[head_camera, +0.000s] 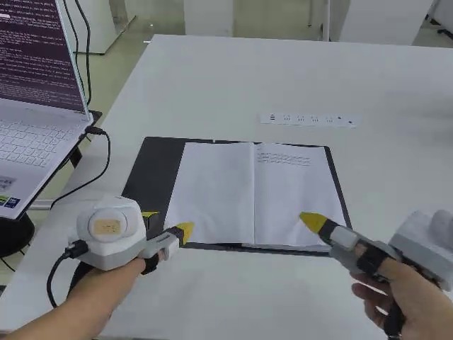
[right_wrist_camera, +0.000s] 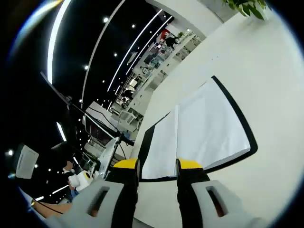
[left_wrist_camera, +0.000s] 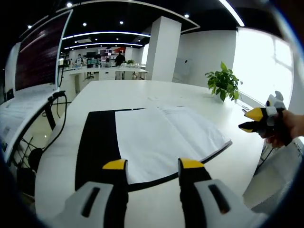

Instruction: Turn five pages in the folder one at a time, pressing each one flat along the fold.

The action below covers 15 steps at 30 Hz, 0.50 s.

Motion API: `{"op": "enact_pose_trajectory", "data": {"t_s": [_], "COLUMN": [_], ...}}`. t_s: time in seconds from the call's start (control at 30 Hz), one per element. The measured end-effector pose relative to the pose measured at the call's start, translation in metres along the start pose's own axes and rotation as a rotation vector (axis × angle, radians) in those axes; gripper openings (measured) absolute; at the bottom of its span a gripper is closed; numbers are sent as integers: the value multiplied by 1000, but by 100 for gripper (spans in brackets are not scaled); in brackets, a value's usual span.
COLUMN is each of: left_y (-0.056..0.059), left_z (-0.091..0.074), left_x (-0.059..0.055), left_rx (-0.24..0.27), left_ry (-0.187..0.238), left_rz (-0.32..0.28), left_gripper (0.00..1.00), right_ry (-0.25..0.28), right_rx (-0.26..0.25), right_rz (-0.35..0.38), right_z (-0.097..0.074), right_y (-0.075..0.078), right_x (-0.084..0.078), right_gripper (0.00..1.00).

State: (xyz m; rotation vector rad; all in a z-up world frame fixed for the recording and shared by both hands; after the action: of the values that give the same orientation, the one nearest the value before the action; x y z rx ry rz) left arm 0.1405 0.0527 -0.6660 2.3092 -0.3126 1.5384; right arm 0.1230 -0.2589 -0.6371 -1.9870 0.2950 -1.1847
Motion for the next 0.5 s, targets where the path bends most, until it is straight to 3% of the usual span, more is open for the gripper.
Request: {"op": "enact_pose_trajectory", "data": {"t_s": [0.13, 0.23, 0.3, 0.37, 0.5], "left_y": [4, 7, 9, 12, 19], "left_z": [-19, -31, -38, -44, -57], "left_x": [11, 14, 13, 13, 11], "left_rx": [-6, -1, 8, 14, 25], "left_ry": [33, 29, 28, 25, 17], "left_rz": [14, 15, 10, 12, 33], "left_gripper": [49, 58, 64, 68, 84], "right_ry": [67, 48, 6, 5, -27], "right_rx": [-62, -106, -126, -140, -154], "right_rz": [-147, -284, -372, -457, -507], "right_z": [-25, -39, -47, -52, -60], "right_y": [1, 3, 4, 5, 13], "right_x": [17, 22, 21, 23, 20], "right_gripper": [45, 55, 58, 65, 86]}}
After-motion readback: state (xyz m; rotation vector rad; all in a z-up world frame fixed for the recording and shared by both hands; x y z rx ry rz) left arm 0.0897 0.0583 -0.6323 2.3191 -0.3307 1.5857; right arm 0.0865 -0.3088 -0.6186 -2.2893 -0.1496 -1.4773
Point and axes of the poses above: the centre of the closed fingertips' face, and the gripper's own axes: z roughly forward along the fingers, y roughly to its right, x roughly out of its top, the point moved 7 cm from there along -z, roughly backward along the fingers, and after that the axes turned 5 degrees about y, right-handed, at the moved point
